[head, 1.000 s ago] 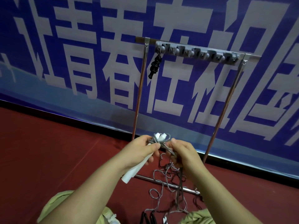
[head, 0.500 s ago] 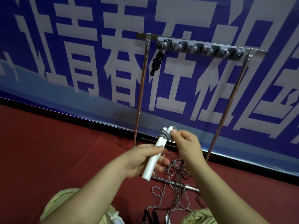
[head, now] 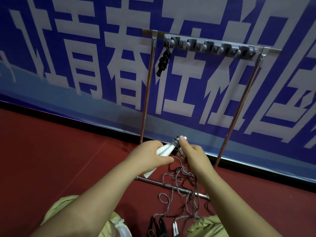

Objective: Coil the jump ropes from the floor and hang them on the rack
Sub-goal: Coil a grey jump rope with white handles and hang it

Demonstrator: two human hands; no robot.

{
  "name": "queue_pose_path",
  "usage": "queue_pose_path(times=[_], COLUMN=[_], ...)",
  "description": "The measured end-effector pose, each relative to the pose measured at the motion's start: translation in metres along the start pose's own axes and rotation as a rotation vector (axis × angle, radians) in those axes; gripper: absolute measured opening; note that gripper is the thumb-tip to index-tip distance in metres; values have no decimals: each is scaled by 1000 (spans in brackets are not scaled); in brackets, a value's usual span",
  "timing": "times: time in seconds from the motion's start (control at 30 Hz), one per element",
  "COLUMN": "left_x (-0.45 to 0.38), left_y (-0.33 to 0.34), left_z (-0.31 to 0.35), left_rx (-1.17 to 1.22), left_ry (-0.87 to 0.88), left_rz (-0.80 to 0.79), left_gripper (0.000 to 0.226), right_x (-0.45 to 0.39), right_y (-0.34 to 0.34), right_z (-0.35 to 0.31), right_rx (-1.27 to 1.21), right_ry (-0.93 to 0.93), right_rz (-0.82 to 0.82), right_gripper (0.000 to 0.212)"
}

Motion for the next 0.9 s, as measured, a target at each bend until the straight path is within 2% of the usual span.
queue_pose_path(times=[0.1,0.2,0.27,0.33,0.37,0.4,0.47,0.57,0.67,0.8,0.9], left_x=[2,0,1,8,13,17,25,27,27,23,20], left_y=[2,2,3,6,10,16,27,37,37,40,43], left_z=[-1,-3,-3,-3,-4,-6,-9,-10,-6,-4,-6], left_rx=[-95,14,222,566,770,953,1173,1342,1313,1097,906], left_ry=[7,7,5,-60,-136,-229,-362,-384,-359,-341,-320], left_rz=[8,-30,-88,-148,-188,-243,-347,-347,-231,-49,37], left_gripper=[34,31,23,13,17,32,59,74,79,73,64], right_x=[0,-1,0,1,0,0,0,1,0,-2,2], right_y=[-2,0,1,3,4,5,7,8,7,2,1], right_z=[-2,-2,0,1,2,3,3,3,5,7,4], right_rx=[27,-67,-136,-198,-219,-236,-268,-267,-209,-101,-20], right_ry=[18,27,8,-14,-28,-47,-94,-138,-107,-33,-52], right_rz=[-37,-115,-154,-178,-185,-191,-215,-262,-252,-184,-84], right_gripper=[51,48,43,41,41,40,38,35,36,42,46])
Point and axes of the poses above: each hand's wrist, its own x-axis away from the middle knuckle, its own y-axis out of the palm, z = x × y, the point moved 2 cm from there along -x, towards the middle knuckle, and after that the axes turned 15 degrees about y, right-handed, at the moved point
